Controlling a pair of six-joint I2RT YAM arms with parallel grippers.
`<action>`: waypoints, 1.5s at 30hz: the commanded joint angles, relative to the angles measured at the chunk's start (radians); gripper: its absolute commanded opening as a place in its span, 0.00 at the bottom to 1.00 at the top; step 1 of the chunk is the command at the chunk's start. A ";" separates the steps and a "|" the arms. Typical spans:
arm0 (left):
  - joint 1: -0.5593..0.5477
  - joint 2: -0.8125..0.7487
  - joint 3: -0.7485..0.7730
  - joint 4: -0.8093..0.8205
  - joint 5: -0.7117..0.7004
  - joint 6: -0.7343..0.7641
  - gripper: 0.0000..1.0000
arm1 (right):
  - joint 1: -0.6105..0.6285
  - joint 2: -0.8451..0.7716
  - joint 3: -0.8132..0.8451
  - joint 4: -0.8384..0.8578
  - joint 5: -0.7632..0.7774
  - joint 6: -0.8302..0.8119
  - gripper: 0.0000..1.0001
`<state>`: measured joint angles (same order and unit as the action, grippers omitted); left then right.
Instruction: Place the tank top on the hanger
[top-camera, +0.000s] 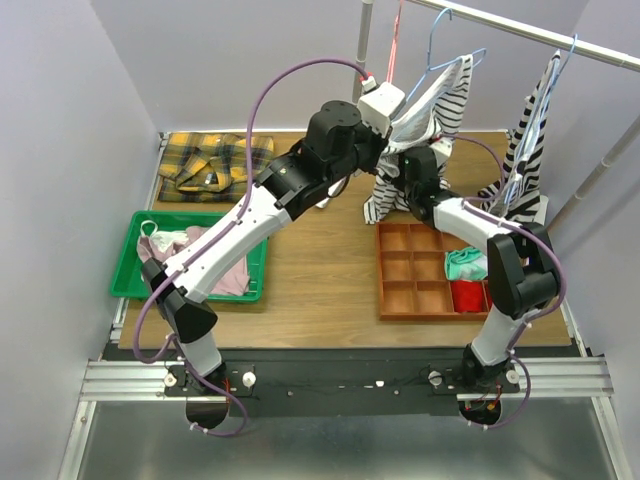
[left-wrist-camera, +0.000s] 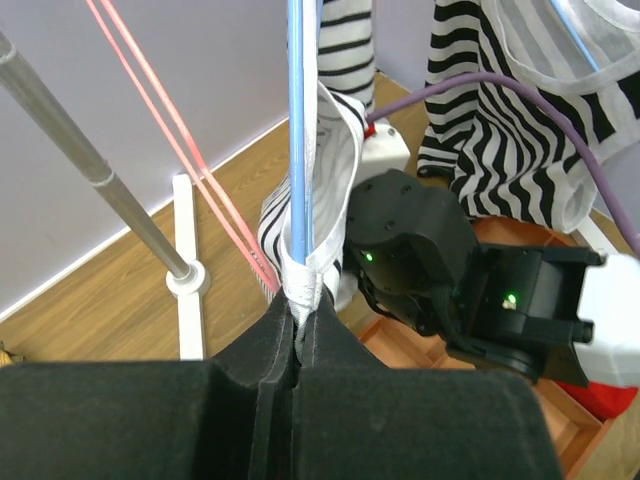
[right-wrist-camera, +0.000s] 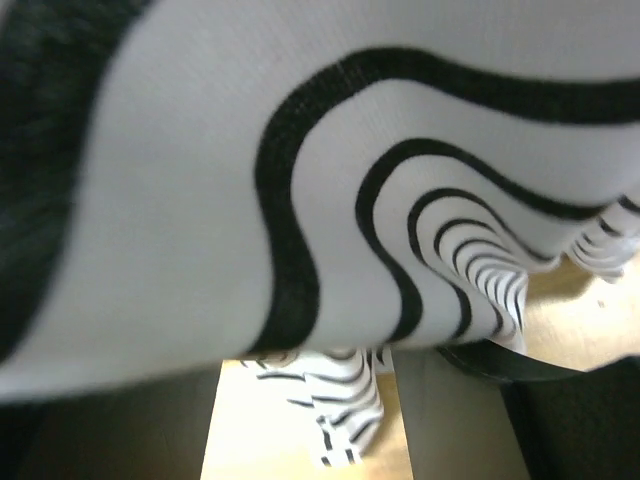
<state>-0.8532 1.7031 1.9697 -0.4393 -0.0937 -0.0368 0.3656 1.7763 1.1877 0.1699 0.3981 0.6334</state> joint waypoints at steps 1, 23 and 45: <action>-0.004 0.050 0.053 0.089 -0.067 -0.021 0.00 | 0.001 -0.038 -0.085 -0.003 -0.042 0.043 0.71; -0.021 0.294 0.385 0.025 -0.061 -0.012 0.00 | 0.065 -0.319 -0.364 0.016 -0.266 -0.003 0.71; -0.063 0.448 0.535 0.082 -0.020 -0.029 0.00 | 0.150 -0.561 -0.537 -0.058 -0.289 -0.015 0.71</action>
<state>-0.8974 2.1262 2.4443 -0.4416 -0.1383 -0.0525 0.4980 1.2526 0.6861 0.1402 0.1276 0.6266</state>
